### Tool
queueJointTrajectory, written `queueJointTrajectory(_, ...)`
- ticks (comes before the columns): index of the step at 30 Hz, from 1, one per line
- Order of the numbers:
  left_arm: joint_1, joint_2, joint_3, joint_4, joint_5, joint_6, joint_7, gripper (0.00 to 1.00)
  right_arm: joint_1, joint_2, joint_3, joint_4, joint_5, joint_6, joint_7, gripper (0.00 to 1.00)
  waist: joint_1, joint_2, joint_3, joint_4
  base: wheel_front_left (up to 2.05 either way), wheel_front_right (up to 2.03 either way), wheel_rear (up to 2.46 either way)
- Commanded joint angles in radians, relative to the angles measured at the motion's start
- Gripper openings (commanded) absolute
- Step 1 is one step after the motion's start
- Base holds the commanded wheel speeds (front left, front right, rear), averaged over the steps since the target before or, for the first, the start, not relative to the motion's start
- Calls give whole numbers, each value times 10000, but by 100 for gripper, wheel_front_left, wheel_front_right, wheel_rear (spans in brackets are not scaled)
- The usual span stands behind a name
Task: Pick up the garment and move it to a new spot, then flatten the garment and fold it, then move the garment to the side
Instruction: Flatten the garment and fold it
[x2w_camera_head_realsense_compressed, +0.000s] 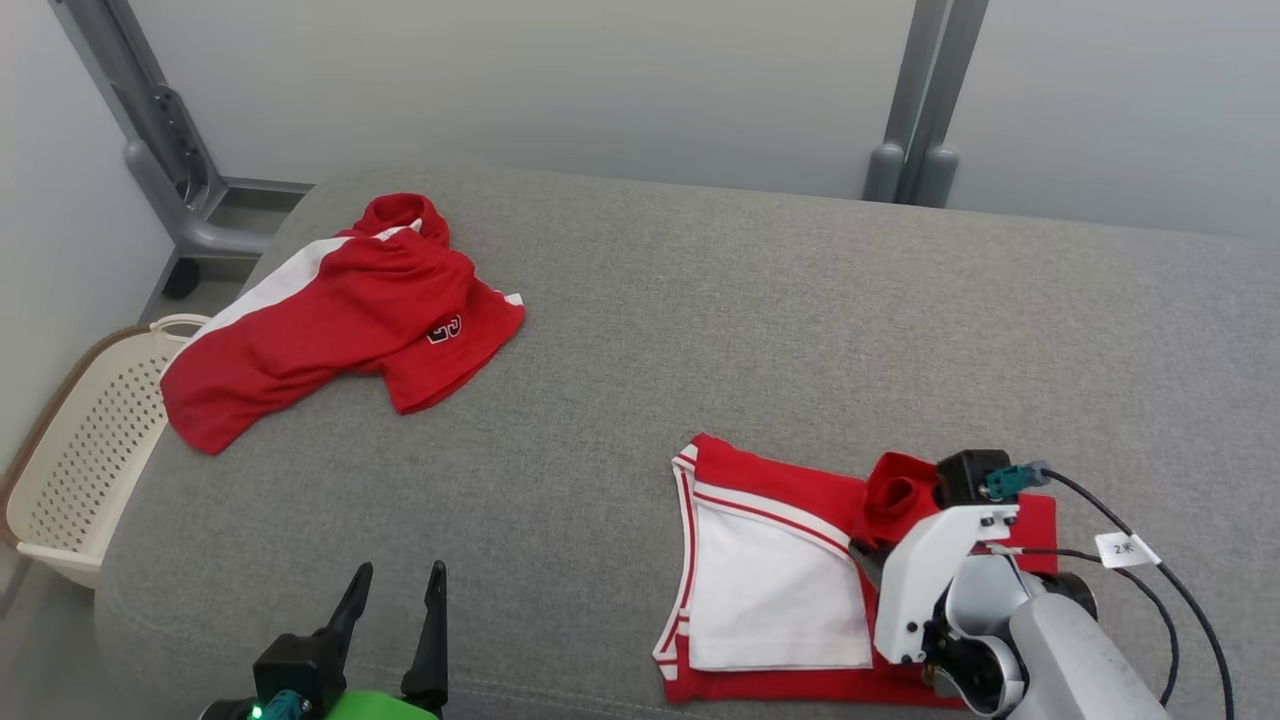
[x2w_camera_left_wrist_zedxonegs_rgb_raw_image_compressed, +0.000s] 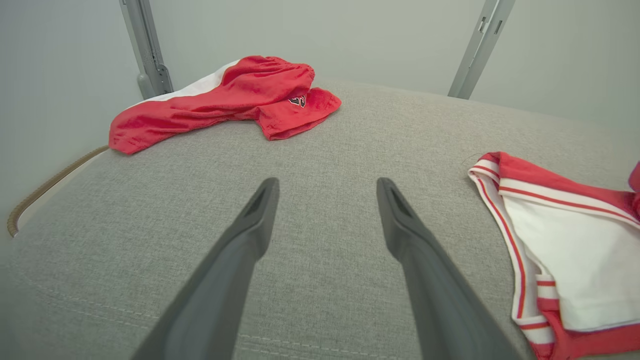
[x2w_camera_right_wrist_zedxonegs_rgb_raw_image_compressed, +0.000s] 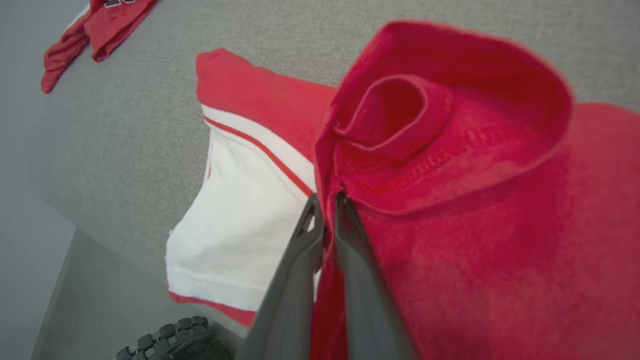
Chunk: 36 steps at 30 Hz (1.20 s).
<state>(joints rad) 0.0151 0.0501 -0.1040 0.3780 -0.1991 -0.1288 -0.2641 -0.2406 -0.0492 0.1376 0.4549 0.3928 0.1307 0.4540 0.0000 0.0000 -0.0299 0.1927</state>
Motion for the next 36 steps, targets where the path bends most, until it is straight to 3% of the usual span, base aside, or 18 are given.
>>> queueJointTrajectory(1, -81, 12, -26, 10, -60, -21, -8, 100, -191, -26, 211, 137, 191, -1, -101, 0, 0, 0, 0, 150, 0, 0, 0)
queueJointTrajectory(14, -59, 12, -154, 53, -143, -21, -8, 100, -1180, -25, 2099, 1624, 1442, -1, -703, 0, 0, 0, 29, 564, 0, 0, 0)
queueJointTrajectory(22, 19, 12, -217, 85, -158, -21, -8, 100, -1497, -25, 2636, 2363, 1780, -1, -945, 0, 0, 0, -4, 648, 0, 0, 0)
queueJointTrajectory(23, 35, 12, -223, 89, -158, -21, -8, 100, -1543, -28, 2697, 2443, 1812, -1, -977, 18, 0, 0, -8, 652, 0, 0, 0)
queueJointTrajectory(24, 50, 12, -226, 94, -159, -21, -8, 100, -1584, -26, 2768, 2494, 1816, -1, -1035, 74, 0, 0, -15, 655, 0, 0, 0)
queueJointTrajectory(25, 68, 12, -227, 99, -160, -21, -8, 100, -1607, -25, 2807, 2544, 1864, -1, -1089, 100, 0, 0, -27, 655, 0, 0, 0)
queueJointTrajectory(36, 220, 12, -128, 124, -61, -22, -8, 100, -2064, -32, 3075, 2486, 2677, -1, -1728, 100, 0, 0, -252, 528, 0, 0, 0)
